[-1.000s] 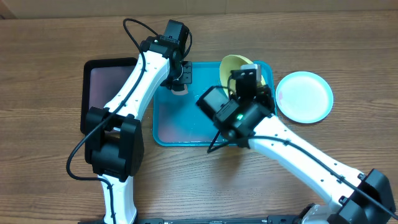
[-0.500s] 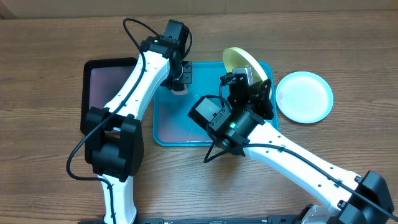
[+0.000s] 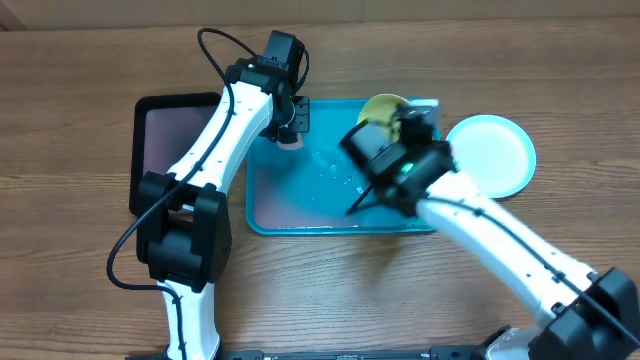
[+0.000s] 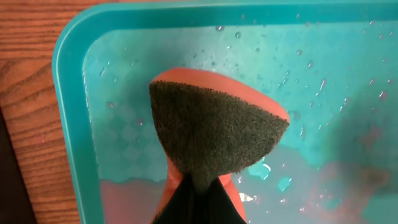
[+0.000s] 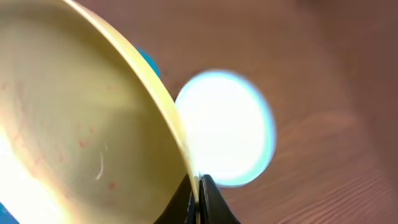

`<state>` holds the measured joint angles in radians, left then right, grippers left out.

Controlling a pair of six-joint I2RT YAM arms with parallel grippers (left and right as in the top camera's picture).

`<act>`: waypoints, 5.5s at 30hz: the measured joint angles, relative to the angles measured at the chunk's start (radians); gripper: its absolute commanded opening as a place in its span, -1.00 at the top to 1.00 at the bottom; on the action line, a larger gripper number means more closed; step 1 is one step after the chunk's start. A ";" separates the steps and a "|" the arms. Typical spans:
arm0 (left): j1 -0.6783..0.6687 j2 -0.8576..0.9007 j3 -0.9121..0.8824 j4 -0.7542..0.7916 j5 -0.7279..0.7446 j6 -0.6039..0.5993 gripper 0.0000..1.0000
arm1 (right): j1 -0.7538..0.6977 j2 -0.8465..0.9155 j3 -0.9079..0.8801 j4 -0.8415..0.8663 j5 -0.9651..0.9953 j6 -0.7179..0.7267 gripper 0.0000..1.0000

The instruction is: Clean dirty plates on tray and stack at the side

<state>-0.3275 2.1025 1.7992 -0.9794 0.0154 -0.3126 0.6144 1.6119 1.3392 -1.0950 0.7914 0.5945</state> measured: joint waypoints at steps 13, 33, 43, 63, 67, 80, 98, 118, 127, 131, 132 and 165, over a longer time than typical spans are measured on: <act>0.000 0.000 0.000 0.003 0.000 0.000 0.91 | -0.798 0.021 0.000 0.113 -0.664 -0.128 0.93; 0.000 0.000 0.011 -0.031 0.000 0.000 0.92 | -0.928 0.254 0.000 0.075 -0.797 -0.171 0.17; 0.000 0.003 0.342 -0.370 -0.103 0.000 0.92 | -0.907 0.255 0.021 -0.039 -0.900 -0.276 -0.80; 0.391 0.003 -0.027 -0.186 -0.215 -0.063 0.92 | -0.597 0.259 0.203 -0.014 -0.953 -0.296 -1.00; 0.406 0.003 -0.134 -0.102 -0.214 -0.058 0.90 | -0.575 0.259 0.203 -0.014 -0.952 -0.296 -1.00; 0.407 0.003 -0.134 -0.136 -0.214 -0.034 -0.99 | -0.575 0.259 0.204 -0.029 -0.976 -0.297 -1.00; 0.114 -0.298 0.476 -0.439 -0.214 0.018 -0.99 | -0.575 0.259 0.829 -0.473 -0.924 -0.347 -1.00; 0.072 -0.333 0.486 -0.446 -0.203 0.028 -0.99 | -0.540 -0.209 0.950 -0.601 -1.023 -0.355 -1.00; 0.072 -0.333 0.486 -0.446 -0.203 0.028 -1.00 | -0.541 -0.231 0.951 -0.587 -1.048 -0.441 -1.00; 0.072 -0.333 0.486 -0.445 -0.203 0.028 -0.99 | -0.541 -0.243 0.939 -0.491 -1.050 -0.526 -1.00; 0.072 -0.333 0.486 -0.446 -0.202 0.028 -0.99 | -0.541 -0.251 0.920 -0.452 -1.050 -0.558 -1.00; 0.072 -0.333 0.485 -0.446 -0.192 0.028 -1.00 | -0.540 -1.520 -1.301 1.094 -0.933 -0.667 -1.00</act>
<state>-0.2558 1.7695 2.2841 -1.4254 -0.1764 -0.2848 0.0742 0.0921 0.0383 -0.0006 -0.1421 -0.0727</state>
